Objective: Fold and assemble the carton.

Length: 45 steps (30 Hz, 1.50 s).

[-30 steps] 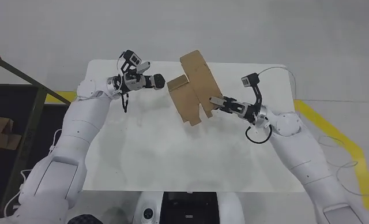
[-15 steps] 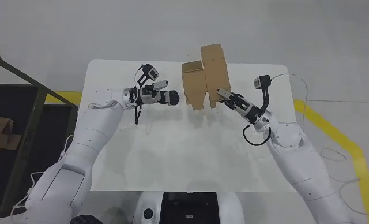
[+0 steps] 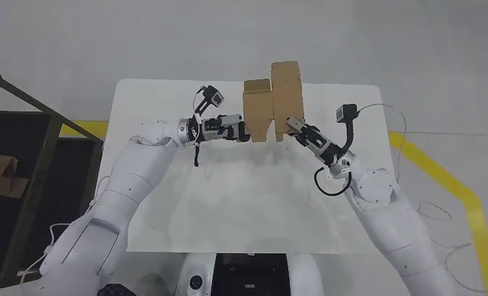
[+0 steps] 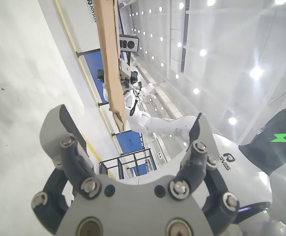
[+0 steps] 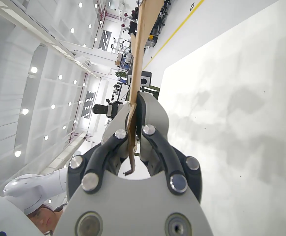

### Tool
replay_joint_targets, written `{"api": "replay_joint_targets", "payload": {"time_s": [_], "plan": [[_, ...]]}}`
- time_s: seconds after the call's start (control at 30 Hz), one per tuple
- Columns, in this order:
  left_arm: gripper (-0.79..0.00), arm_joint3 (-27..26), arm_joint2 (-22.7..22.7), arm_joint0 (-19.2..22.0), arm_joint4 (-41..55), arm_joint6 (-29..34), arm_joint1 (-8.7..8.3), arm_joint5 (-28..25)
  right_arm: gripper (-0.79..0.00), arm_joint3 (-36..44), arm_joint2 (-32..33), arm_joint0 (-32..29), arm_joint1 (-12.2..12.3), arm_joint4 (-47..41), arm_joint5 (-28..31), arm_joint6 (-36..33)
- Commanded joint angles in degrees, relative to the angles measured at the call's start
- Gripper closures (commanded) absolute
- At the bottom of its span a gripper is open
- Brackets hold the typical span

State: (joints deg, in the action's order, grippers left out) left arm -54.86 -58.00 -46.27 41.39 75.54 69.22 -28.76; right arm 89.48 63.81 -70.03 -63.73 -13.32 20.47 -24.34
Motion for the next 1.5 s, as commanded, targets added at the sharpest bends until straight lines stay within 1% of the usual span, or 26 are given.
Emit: {"api": "replay_joint_targets", "payload": {"time_s": [0.0, 0.03, 0.07, 0.1, 0.13, 0.37, 0.4, 0.43, 0.47, 0.5, 0.53, 0.57, 0.6, 0.7, 0.8, 0.97, 1.1, 1.17, 1.2, 1.27, 1.33, 1.47], "plan": [[-0.582, 0.58, 0.34, 0.28, -0.85, -1.10, 0.22, -1.07, 0.000, 0.64, -0.19, -0.41, -0.09, 0.53, -0.30, 0.17], [-0.406, 0.88, 0.52, 0.40, -1.00, -1.43, 0.35, -1.30, 0.000, 0.87, -0.25, -0.60, -0.13, 0.71, -0.44, 0.30], [-0.323, 1.12, 0.63, 0.53, -0.90, -1.73, 0.47, -1.43, 0.000, 1.03, -0.34, -0.76, -0.18, 0.97, -0.63, 0.37], [-0.172, 1.36, 0.73, 0.63, -0.86, -1.87, 0.58, -1.51, 0.000, 1.19, -0.40, -0.86, -0.23, 1.15, -0.73, 0.41], [0.000, 1.59, 0.79, 0.75, -0.79, -1.99, 0.67, -1.54, 0.000, 1.25, -0.45, -0.96, -0.28, 1.25, -0.82, 0.42], [0.000, 2.45, 0.68, 1.32, -1.02, -2.29, 1.00, -2.26, 0.000, 1.44, -0.45, -1.14, -0.62, 1.62, -1.16, 0.47], [0.000, 2.43, 0.61, 1.36, -1.13, -2.39, 1.01, -2.36, -0.018, 1.46, -0.44, -1.09, -0.66, 1.83, -1.17, 0.46], [0.000, 2.42, 0.56, 1.35, -1.28, -2.47, 1.03, -2.44, -0.105, 1.46, -0.43, -1.10, -0.71, 1.85, -1.09, 0.47], [0.000, 2.40, 0.51, 1.34, -1.33, -2.47, 1.04, -2.44, -0.172, 1.45, -0.43, -1.09, -0.75, 1.88, -1.01, 0.39], [0.000, 2.38, 0.45, 1.35, -1.36, -2.45, 1.05, -2.42, -0.296, 1.46, -0.40, -1.08, -0.80, 1.92, -0.85, 0.33], [0.000, 2.39, 0.36, 1.34, -1.31, -2.46, 1.06, -2.43, -0.360, 1.44, -0.37, -1.10, -0.83, 1.85, -0.69, 0.18], [0.000, 2.40, 0.28, 1.36, -1.32, -2.42, 1.06, -2.39, -0.610, 1.46, -0.31, -1.11, -0.86, 1.76, -0.51, -0.03], [0.000, 2.42, 0.19, 1.38, -1.34, -2.37, 1.06, -2.34, -0.785, 1.41, -0.17, -1.14, -0.88, 1.66, -0.36, -0.22], [0.000, 2.53, -0.25, 1.60, -1.60, -2.09, 0.97, -2.06, -0.785, 0.75, 0.76, -1.25, -0.86, 1.01, 0.39, -0.69], [0.000, 2.52, -0.88, 2.34, -3.68, -1.07, 0.52, -1.04, -0.785, -0.65, 2.25, -0.90, -0.70, 0.40, 1.35, -2.19], [0.000, 1.49, -2.05, 4.11, -9.35, 2.97, -1.00, 2.98, -0.785, -3.55, 4.57, 1.32, -0.15, 0.67, 3.92, -9.48], [0.000, -0.54, -2.82, 4.52, -11.88, 8.02, -2.56, 8.03, -0.785, -5.93, 4.96, 3.84, 0.18, -0.88, 5.67, -18.39], [0.000, -1.44, -3.12, 4.49, -11.73, 10.95, -3.25, 10.96, -0.785, -7.84, 3.98, 5.78, 0.24, -4.45, 6.67, -26.54], [0.000, -2.09, -3.15, 4.42, -11.72, 12.31, -3.58, 12.32, -0.785, -9.48, 3.92, 7.04, 0.23, -5.68, 6.80, -28.75], [0.000, -3.59, -2.13, 3.98, -13.11, 12.46, -4.30, 12.47, -0.785, -12.04, 2.73, 9.22, 0.07, -7.78, 7.54, -33.89], [0.000, -5.04, -0.89, 3.57, -12.80, 12.46, -5.07, 12.47, -0.785, -14.51, 1.46, 11.18, -0.21, -9.76, 7.81, -37.44], [0.000, -7.64, 1.44, 3.08, -10.29, 12.46, -6.70, 12.48, -0.785, -18.22, -1.18, 14.24, -0.94, -13.10, 8.44, -42.18]]}}
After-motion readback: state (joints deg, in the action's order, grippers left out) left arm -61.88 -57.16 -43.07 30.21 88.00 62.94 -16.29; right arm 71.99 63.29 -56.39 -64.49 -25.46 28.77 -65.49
